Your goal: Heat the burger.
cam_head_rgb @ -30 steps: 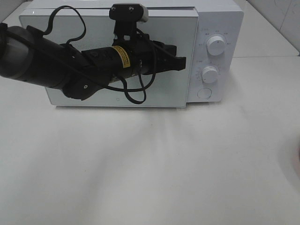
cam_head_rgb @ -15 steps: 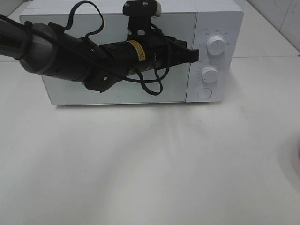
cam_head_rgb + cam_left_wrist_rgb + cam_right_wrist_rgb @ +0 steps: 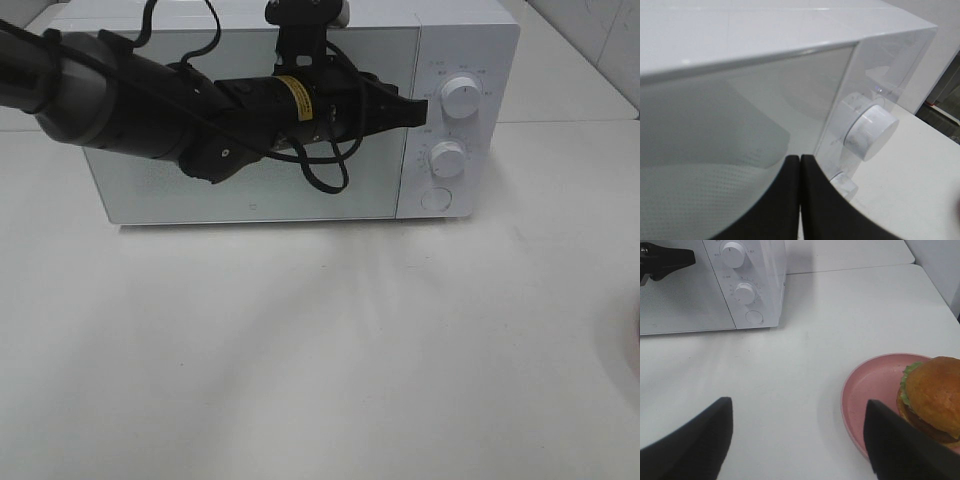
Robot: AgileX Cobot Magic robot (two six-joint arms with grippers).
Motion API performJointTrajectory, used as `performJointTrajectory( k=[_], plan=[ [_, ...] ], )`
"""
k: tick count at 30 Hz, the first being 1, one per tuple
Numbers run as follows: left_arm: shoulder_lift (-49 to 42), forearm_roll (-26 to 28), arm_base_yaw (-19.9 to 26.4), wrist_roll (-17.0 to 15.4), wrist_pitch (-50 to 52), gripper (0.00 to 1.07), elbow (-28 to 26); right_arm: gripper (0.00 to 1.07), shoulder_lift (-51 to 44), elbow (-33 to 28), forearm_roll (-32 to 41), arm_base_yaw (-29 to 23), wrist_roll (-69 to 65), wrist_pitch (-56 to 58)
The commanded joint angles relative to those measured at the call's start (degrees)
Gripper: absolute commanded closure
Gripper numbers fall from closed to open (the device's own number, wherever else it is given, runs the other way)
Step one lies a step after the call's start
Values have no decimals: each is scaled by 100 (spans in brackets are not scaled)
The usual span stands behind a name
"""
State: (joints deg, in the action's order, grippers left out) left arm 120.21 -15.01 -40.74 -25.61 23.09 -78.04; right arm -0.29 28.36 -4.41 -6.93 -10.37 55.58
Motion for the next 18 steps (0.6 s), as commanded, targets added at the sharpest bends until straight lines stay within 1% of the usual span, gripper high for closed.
performJointTrajectory(
  k=[1, 3, 4, 5, 7, 8, 10, 11, 12, 13, 14, 16, 17, 18],
  plan=[
    [-372, -212, -109, 103, -435, 107, 80, 37, -138, -11, 17, 23, 6, -46],
    [-453, -281, -155, 103, -567, 107, 143, 37, -138, -11, 17, 23, 6, -46],
    [-613, -361, -241, 103, -859, 107, 275, 37, -138, -11, 17, 23, 6, -46],
    [-613, -361, -241, 103, -859, 107, 275, 37, -138, -11, 17, 23, 6, -46],
    [-917, -372, -372, 103, -1398, 107, 510, 37, -138, -11, 17, 23, 6, -46],
    [-917, -372, -372, 103, -1398, 107, 510, 37, -138, -11, 17, 23, 6, -46],
    [-1220, -367, -493, 103, -2120, 107, 670, 37, -138, -11, 17, 23, 6, -46],
    [-1220, -367, -493, 103, -2120, 107, 670, 37, -138, -11, 17, 23, 6, -46],
    [-1421, -367, -573, 103, -2693, 107, 756, 37, -138, -11, 17, 23, 6, -46],
    [-1524, -367, -602, 109, -2968, 107, 791, 37, -138, -11, 17, 23, 6, -46],
    [-1524, -367, -602, 109, -2968, 107, 791, 37, -138, -11, 17, 23, 6, -46],
    [-1845, -372, -659, 189, -3976, 107, 814, 37, -138, -11, 17, 23, 6, -46],
    [-1845, -372, -659, 189, -3976, 107, 814, 37, -138, -11, 17, 23, 6, -46],
    [-1914, -372, -659, 218, -4223, 107, 814, 37, -138, -11, 17, 23, 6, -46]
  ],
)
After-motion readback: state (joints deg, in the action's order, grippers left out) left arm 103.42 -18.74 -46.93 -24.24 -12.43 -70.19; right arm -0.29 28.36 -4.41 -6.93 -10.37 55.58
